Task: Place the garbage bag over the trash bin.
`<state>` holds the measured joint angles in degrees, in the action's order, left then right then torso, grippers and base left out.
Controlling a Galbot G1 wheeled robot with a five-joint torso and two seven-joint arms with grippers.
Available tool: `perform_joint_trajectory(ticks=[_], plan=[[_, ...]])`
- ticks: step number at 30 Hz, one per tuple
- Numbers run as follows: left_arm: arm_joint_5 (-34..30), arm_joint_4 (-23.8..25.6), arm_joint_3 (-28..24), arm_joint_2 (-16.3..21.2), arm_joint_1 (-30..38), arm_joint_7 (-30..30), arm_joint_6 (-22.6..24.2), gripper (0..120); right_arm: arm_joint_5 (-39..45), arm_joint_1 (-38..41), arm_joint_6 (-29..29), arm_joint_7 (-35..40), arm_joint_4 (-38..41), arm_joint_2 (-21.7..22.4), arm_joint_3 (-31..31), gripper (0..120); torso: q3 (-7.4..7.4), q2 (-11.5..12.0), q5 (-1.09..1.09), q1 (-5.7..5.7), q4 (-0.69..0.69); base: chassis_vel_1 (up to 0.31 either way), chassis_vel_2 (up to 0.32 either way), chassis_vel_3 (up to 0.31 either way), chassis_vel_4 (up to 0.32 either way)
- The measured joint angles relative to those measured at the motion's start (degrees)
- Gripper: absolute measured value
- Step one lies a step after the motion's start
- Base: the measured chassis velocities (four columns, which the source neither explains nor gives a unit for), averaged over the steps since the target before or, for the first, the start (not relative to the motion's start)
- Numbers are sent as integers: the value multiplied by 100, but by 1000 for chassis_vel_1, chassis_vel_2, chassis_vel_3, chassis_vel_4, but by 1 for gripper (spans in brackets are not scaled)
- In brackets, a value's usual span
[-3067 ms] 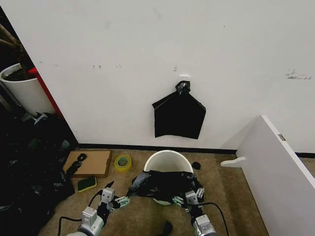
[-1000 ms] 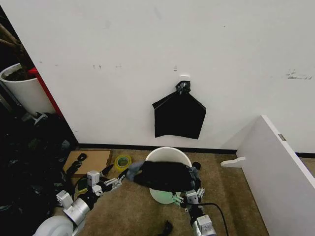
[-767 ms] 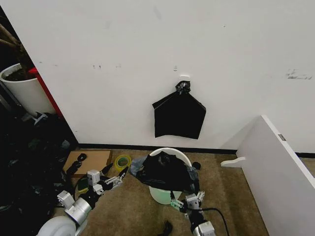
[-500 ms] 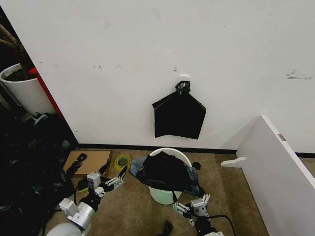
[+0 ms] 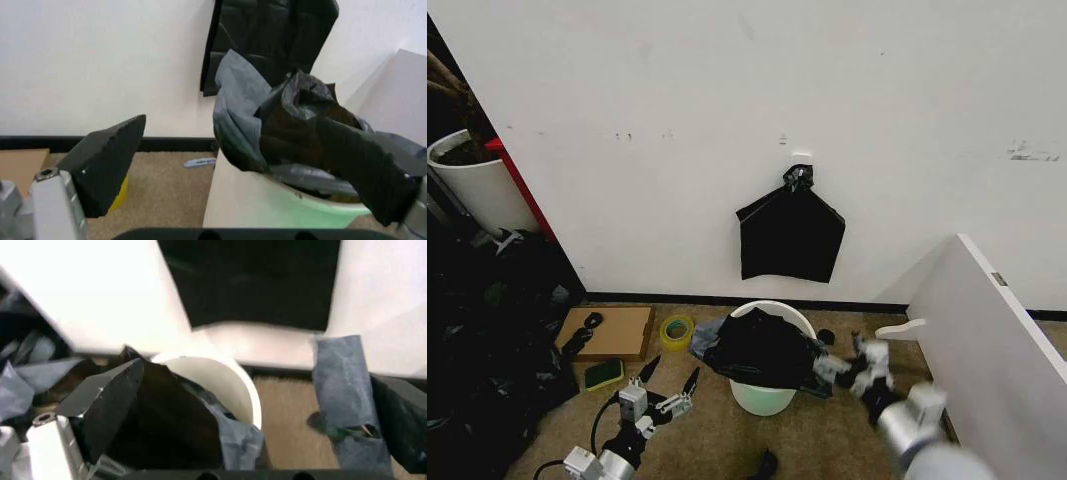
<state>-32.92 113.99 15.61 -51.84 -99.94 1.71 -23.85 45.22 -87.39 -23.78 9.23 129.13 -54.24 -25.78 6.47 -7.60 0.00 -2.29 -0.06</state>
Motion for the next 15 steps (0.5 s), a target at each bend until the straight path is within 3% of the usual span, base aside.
perform_joint_trajectory(ticks=[1,2,5,7,9,15], plan=[[0,0,0,0,0,0,0,100,0,0,0,0,0,0,0,100,0,0,0,0,0,0,0,0,0],[65,-1,22,-74,-65,2,-34,100,660,383,-461,-146,-241,356,-94,100,1,0,1,0,-3,0,0,0,0],[183,1,51,-185,-154,-2,-76,100,1430,1116,-1099,-471,-757,881,-30,100,1,0,1,0,-4,0,0,0,0],[320,1,70,-336,-214,-2,-111,100,1872,2078,-1621,-823,-1422,1193,353,100,1,0,0,0,-3,0,0,0,0],[364,1,82,-410,-232,0,-121,100,1905,2491,-1752,-998,-1719,1249,624,100,1,0,-2,0,-2,0,0,0,0],[504,49,241,-682,-364,0,-138,100,1317,4368,-1888,-1829,-3265,1061,2187,100,1,1,-6,0,-2,0,0,0,0]])
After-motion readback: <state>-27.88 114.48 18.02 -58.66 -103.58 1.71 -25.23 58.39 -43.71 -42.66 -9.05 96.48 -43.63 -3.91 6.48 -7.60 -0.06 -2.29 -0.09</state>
